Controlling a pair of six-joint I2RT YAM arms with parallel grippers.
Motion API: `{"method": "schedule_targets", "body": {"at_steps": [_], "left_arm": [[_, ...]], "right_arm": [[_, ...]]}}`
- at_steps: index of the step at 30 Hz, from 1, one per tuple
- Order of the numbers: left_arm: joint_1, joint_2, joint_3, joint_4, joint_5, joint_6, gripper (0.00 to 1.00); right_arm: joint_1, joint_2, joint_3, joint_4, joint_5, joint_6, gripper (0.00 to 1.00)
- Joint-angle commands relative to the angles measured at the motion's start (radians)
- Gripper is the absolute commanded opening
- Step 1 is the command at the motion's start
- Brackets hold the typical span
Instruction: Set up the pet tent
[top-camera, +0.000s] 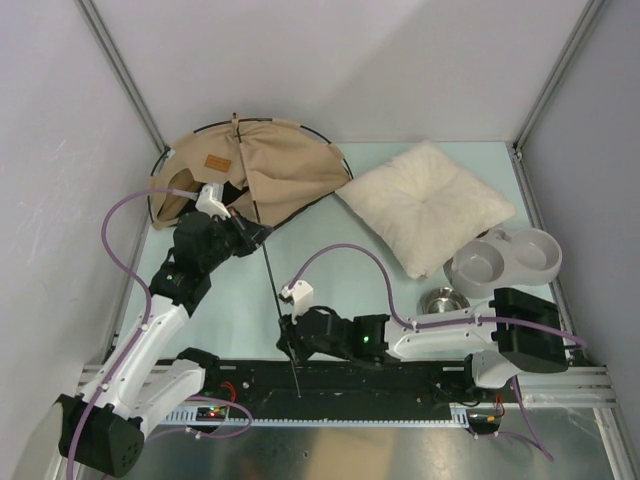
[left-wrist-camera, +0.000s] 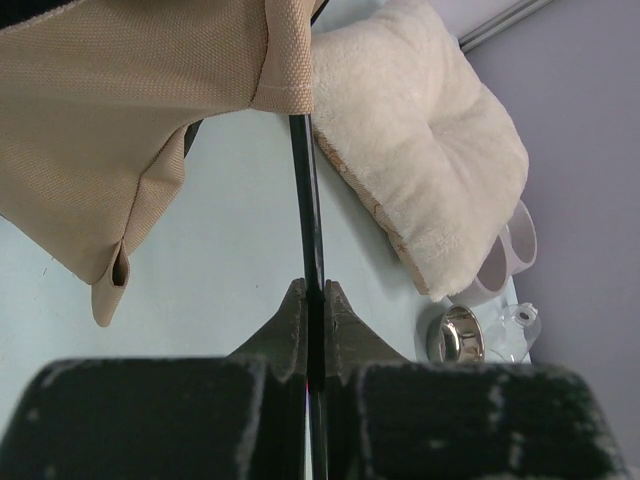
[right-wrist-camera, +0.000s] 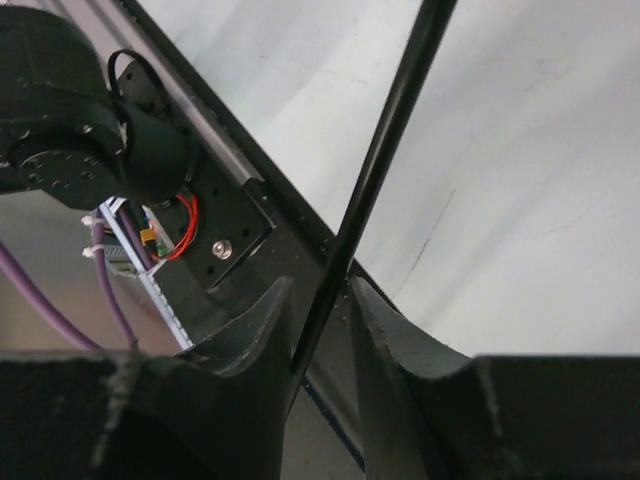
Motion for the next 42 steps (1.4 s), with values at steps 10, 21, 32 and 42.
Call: {"method": "schedule_targets", "body": {"at_steps": [10, 21, 32, 42], "left_arm": [[-0.005, -0.005, 0.03, 0.044, 0.014, 0.025, 0.0], [-0.005, -0.005, 0.018, 0.043, 0.016, 0.03, 0.0], [-0.004, -0.04, 0.022, 0.01, 0.019, 0.109, 0.59], [-0.004, -0.273, 0.036, -0.106, -0.124, 0.248, 0.97]], "right_arm": [[0.112, -0.011, -0.007, 0.017, 0.074, 0.1, 0.27], [0.146, -0.032, -0.025, -0.005, 0.146, 0.16, 0.26], [0.147, -0.096, -0.029, -0.027, 0.152, 0.191, 0.0], [0.12, -0.18, -0.025, -0.087, 0.108, 0.231, 0.0]]}}
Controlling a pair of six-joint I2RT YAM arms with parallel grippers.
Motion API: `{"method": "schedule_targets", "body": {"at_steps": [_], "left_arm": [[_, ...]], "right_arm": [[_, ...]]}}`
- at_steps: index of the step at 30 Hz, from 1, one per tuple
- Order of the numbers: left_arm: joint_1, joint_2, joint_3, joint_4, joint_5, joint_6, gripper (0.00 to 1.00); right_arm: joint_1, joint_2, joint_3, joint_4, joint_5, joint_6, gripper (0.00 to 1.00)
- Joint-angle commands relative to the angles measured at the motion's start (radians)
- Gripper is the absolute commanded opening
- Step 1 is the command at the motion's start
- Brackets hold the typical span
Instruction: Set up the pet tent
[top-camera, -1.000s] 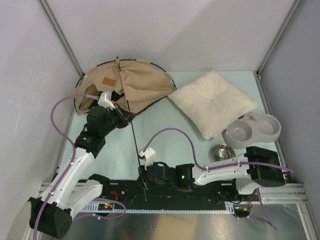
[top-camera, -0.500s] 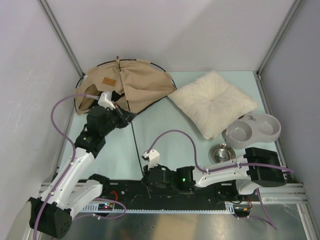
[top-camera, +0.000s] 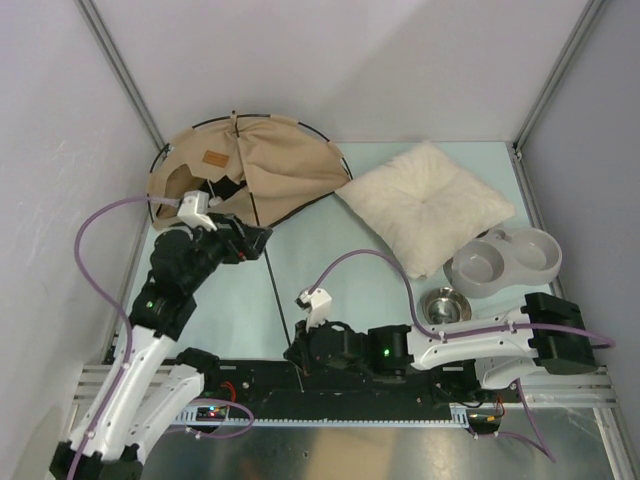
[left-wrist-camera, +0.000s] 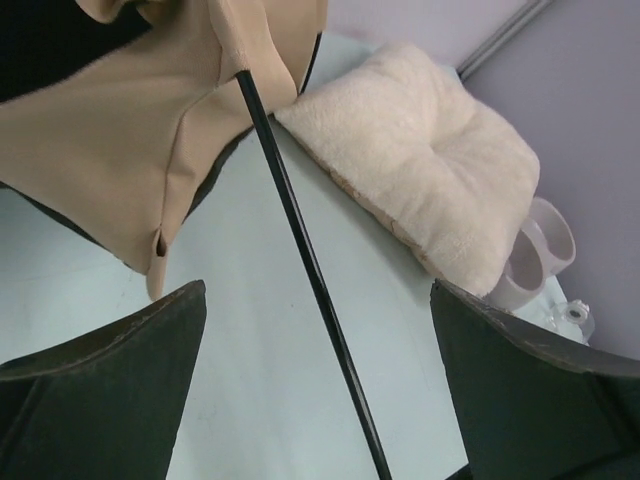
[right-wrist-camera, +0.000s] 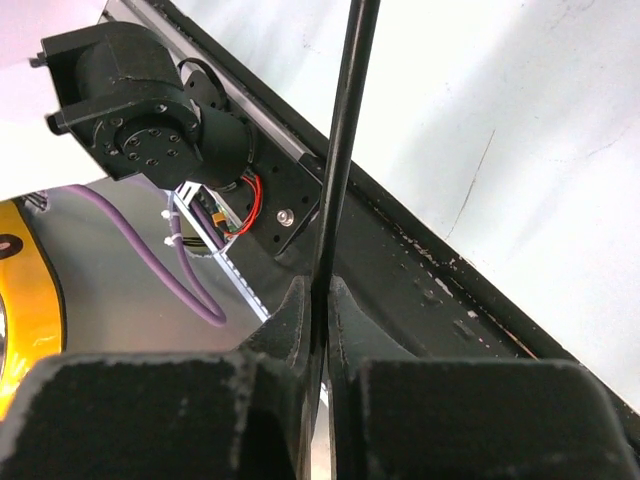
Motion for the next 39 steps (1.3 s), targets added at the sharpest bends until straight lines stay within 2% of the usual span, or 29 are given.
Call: {"method": "schedule_targets", "body": {"at_steps": [1, 7, 13, 17, 22, 29, 34, 39], "left_arm": [[-0.005, -0.124, 0.026, -0.042, -0.122, 0.085, 0.97], [-0.004, -0.241, -0.092, -0.054, -0.291, 0.081, 0.94], [-0.004, -0.24, -0.202, -0.029, -0.386, -0.006, 0.85], [-0.004, -0.21, -0.245, 0.069, -0.347, -0.029, 0.82], [-0.004, -0.194, -0.305, 0.274, -0.241, -0.033, 0.83], [-0.003, -0.074, -0.288, 0.33, -0.267, 0.012, 0.84], [-0.005, 0.036, -0.249, 0.355, -0.268, 0.034, 0.72], [-0.006, 0.071, -0.237, 0.363, -0.327, 0.022, 0.57]], "right_arm": [[-0.008, -0.049, 0.011, 0.0, -0.014, 0.018, 0.0], [-0.015, -0.076, 0.012, 0.017, -0.041, 0.051, 0.0], [-0.03, -0.111, 0.029, 0.061, -0.061, 0.068, 0.0], [-0.037, -0.119, 0.055, 0.063, -0.074, 0.063, 0.0], [-0.044, -0.123, 0.07, 0.081, -0.101, 0.067, 0.0], [-0.05, -0.146, 0.074, 0.099, -0.123, 0.066, 0.0], [-0.06, -0.156, 0.076, 0.108, -0.138, 0.066, 0.0], [-0.066, -0.15, 0.076, 0.117, -0.155, 0.068, 0.0]]}}
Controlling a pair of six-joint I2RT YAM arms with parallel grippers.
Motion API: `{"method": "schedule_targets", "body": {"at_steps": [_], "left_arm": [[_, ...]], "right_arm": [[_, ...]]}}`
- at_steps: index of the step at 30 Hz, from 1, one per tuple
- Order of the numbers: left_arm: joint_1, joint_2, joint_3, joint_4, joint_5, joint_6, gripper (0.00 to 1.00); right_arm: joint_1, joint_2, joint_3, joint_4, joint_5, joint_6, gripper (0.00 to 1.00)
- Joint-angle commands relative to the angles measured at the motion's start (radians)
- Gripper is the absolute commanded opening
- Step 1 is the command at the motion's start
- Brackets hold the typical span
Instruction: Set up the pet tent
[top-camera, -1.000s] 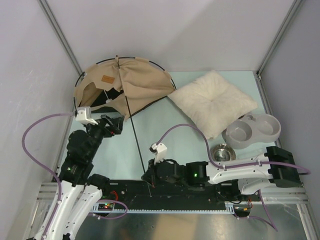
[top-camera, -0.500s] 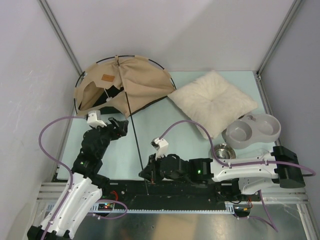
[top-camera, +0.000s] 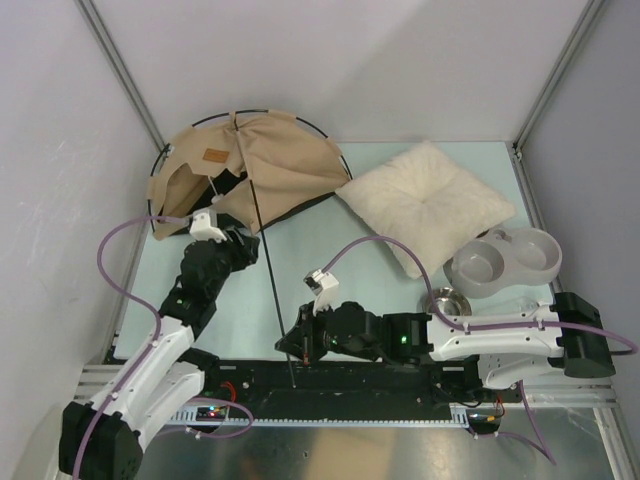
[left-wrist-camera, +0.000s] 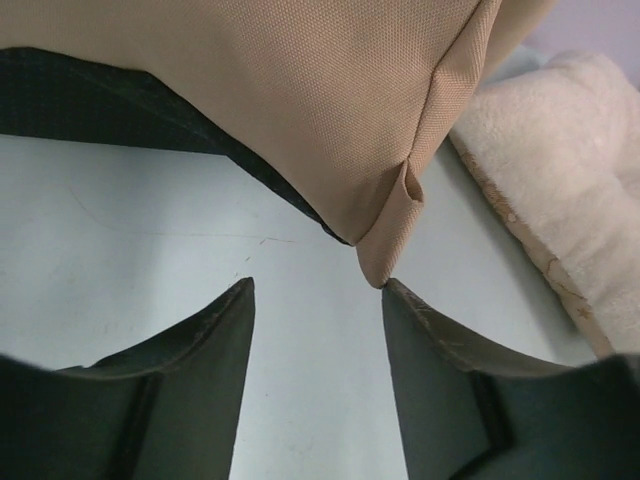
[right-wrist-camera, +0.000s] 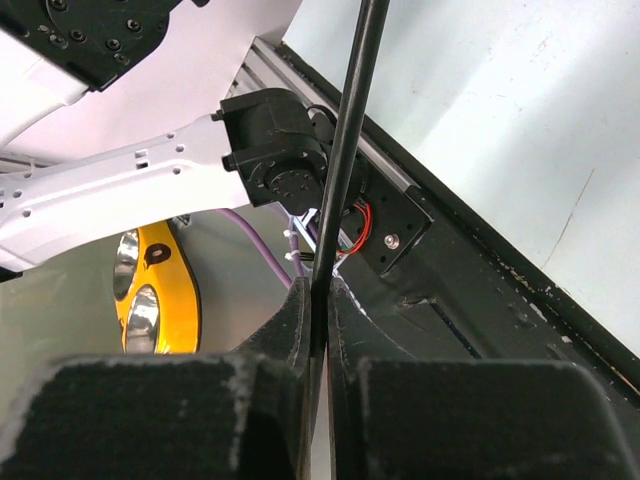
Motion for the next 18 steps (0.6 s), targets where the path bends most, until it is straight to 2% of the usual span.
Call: {"method": "schedule_targets", "body": {"at_steps": [1, 6, 13, 18], "left_arm": [[-0.007, 0.009, 0.062, 0.069, -0.045, 0.019, 0.55], [-0.006, 0.016, 0.068, 0.081, -0.03, 0.047, 0.53], [-0.008, 0.037, 0.059, 0.115, 0.002, 0.051, 0.55], [-0.009, 0.075, 0.062, 0.129, 0.013, 0.046, 0.42]], "right_arm": [[-0.004, -0.028, 0.051, 0.075, -0.019, -0.005, 0.0], [-0.003, -0.019, 0.05, 0.083, -0.022, -0.001, 0.0], [0.0, -0.006, 0.051, 0.095, -0.027, 0.006, 0.0], [0.005, -0.003, 0.051, 0.096, -0.024, 0.01, 0.0]]}}
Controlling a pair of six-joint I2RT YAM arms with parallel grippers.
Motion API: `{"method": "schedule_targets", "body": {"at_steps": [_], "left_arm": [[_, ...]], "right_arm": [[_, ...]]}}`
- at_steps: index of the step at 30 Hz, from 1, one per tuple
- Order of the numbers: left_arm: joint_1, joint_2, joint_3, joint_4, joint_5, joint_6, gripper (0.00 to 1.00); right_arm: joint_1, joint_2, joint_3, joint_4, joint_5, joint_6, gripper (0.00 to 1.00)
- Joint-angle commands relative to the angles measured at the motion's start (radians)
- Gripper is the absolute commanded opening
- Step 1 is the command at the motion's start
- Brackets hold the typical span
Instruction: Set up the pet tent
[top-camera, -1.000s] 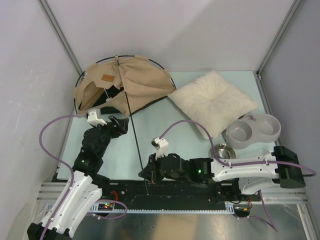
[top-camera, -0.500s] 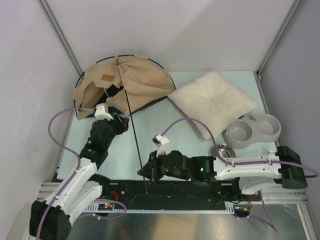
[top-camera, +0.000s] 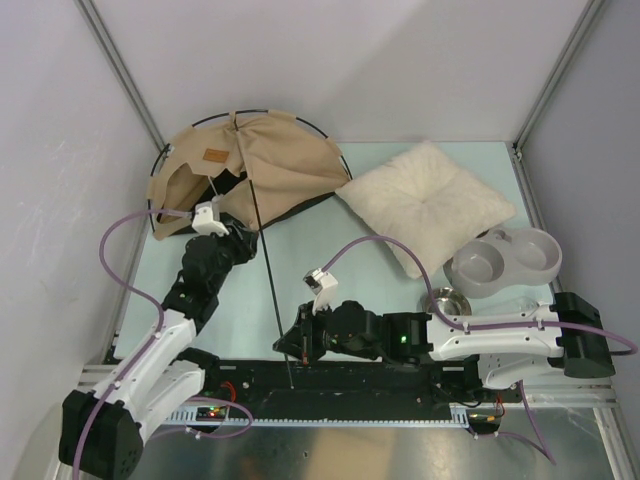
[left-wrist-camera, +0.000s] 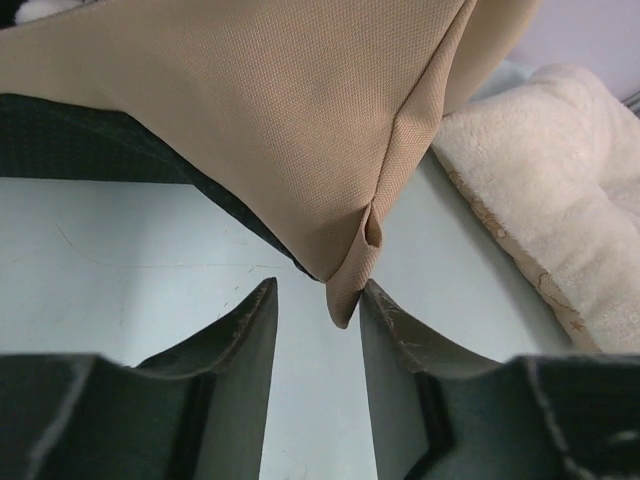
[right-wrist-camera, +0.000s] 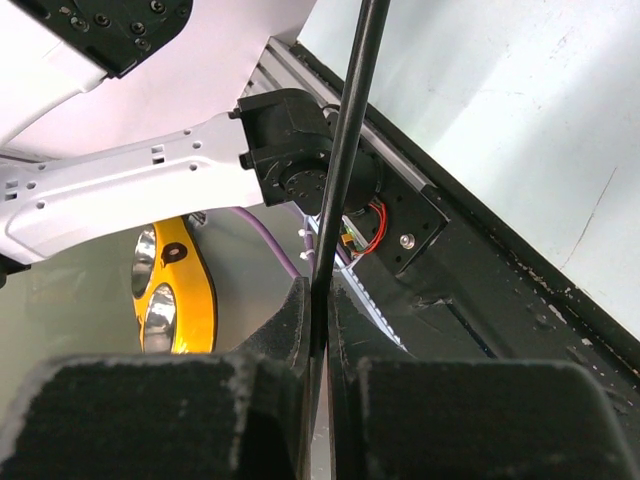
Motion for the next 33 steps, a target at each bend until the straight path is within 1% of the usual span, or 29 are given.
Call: {"method": "schedule_targets", "body": {"at_steps": [1, 5, 12, 14, 16, 17, 20, 22, 29, 33], "left_arm": [[-0.008, 0.025, 0.036, 0.061, 0.007, 0.014, 0.4], [-0.009, 0.025, 0.031, 0.082, -0.001, 0.006, 0.37], [-0.008, 0.018, 0.028, 0.101, -0.008, 0.005, 0.34], [-0.008, 0.025, 0.03, 0.103, -0.003, 0.007, 0.31], [-0.008, 0.031, 0.031, 0.103, 0.003, 0.009, 0.27], [-0.008, 0.035, 0.031, 0.104, 0.005, 0.011, 0.23], [-0.008, 0.04, 0.033, 0.104, 0.016, 0.014, 0.06], [-0.009, 0.037, 0.033, 0.103, 0.021, 0.015, 0.02], [-0.008, -0.005, 0.027, 0.096, 0.077, 0.007, 0.0], [-0.011, -0.072, 0.014, 0.058, 0.15, -0.071, 0.0]], "right_arm": [[0.011, -0.005, 0.05, 0.076, 0.001, -0.01, 0.0], [0.015, 0.001, 0.05, 0.08, -0.004, -0.008, 0.0], [0.02, 0.011, 0.05, 0.092, -0.014, -0.005, 0.0], [0.02, 0.011, 0.05, 0.093, -0.015, -0.005, 0.0], [0.019, 0.009, 0.05, 0.092, -0.013, -0.006, 0.0], [0.019, 0.008, 0.05, 0.091, -0.013, -0.006, 0.0], [0.02, 0.008, 0.05, 0.088, -0.009, -0.006, 0.0], [0.02, 0.006, 0.05, 0.085, -0.006, -0.006, 0.0], [0.029, -0.004, 0.05, 0.098, 0.025, -0.014, 0.0], [0.036, -0.005, 0.05, 0.128, 0.052, -0.035, 0.0]]}}
